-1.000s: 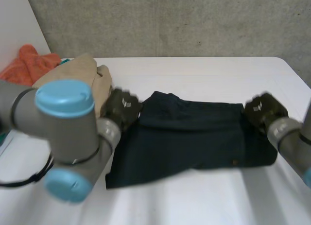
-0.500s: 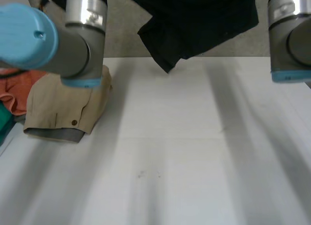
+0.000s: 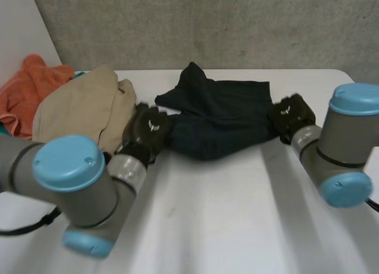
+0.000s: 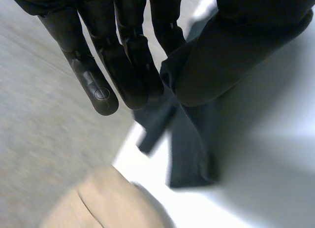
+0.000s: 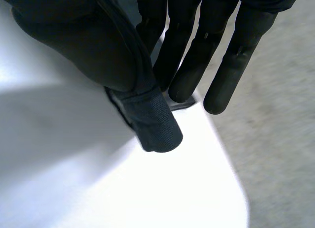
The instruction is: Fold the laundry.
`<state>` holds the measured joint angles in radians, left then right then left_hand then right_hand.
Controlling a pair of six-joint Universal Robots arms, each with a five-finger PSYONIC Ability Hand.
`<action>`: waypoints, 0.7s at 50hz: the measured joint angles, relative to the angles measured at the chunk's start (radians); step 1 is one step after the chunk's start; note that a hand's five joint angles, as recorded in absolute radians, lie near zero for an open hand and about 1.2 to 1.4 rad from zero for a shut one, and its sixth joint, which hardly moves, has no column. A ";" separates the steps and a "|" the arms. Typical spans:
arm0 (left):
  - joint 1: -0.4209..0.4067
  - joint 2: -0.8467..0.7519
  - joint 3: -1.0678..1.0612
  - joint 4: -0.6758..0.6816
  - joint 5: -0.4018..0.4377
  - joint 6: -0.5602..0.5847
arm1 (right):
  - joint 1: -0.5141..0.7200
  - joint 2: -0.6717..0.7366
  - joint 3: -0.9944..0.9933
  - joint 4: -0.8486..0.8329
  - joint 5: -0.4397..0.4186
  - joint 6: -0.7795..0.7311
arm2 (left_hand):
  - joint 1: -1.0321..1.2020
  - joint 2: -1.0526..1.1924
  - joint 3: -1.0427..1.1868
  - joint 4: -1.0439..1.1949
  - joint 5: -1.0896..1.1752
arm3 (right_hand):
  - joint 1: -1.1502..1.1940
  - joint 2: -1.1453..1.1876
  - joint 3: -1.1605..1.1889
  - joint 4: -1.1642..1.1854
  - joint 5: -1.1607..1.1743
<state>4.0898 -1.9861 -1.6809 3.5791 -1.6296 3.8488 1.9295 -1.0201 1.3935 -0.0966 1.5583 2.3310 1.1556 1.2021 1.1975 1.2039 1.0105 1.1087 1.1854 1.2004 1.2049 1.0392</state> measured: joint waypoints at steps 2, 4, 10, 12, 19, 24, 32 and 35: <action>-0.003 0.057 -0.043 -0.085 -0.009 -0.001 | -0.001 -0.050 0.042 0.083 -0.004 -0.010 | 0.000 0.000 0.000 0.000 0.000 | 0.000 0.000 0.000 0.000 0.000; -0.011 0.122 -0.081 -0.185 -0.021 -0.001 | -0.003 -0.102 0.086 0.179 -0.007 -0.029 | 0.000 0.000 0.000 0.000 0.000 | 0.000 0.000 0.000 0.000 0.000; -0.074 0.293 -0.155 -0.552 -0.053 -0.003 | -0.009 -0.216 0.210 0.403 -0.006 -0.143 | 0.000 0.000 0.000 0.000 0.000 | 0.000 0.000 0.000 0.000 0.000; -0.105 0.325 -0.169 -0.662 -0.056 -0.005 | -0.017 -0.246 0.254 0.457 -0.003 -0.193 | 0.000 0.000 0.000 0.000 0.000 | 0.000 0.000 0.000 0.000 0.000; -0.198 0.362 -0.178 -0.853 -0.058 -0.030 | -0.057 -0.304 0.374 0.522 0.003 -0.290 | 0.000 0.000 0.000 0.000 0.000 | 0.000 0.000 0.000 0.000 0.000; -0.207 0.351 -0.143 -0.836 -0.058 -0.055 | -0.073 -0.315 0.421 0.516 0.000 -0.293 | 0.000 0.000 0.000 0.000 0.005 | 0.000 0.000 0.000 0.000 0.000; -0.137 0.247 0.003 -0.708 -0.051 -0.056 | -0.115 -0.324 0.398 0.408 -0.012 -0.263 | 0.000 0.000 0.000 0.000 0.010 | 0.000 0.000 0.000 0.000 0.000; -0.091 0.153 0.094 -0.590 -0.052 -0.054 | -0.128 -0.321 0.362 0.288 -0.015 -0.218 | 0.000 0.000 0.000 0.000 0.010 | 0.000 0.000 0.000 0.000 0.000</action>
<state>3.9987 -1.8330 -1.5867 2.9893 -1.6813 3.7951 1.8013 -1.3416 1.7553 0.1918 1.5430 2.1129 1.1556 1.2024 1.1975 1.2041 1.0201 1.1087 1.1854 1.2004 1.2049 1.0391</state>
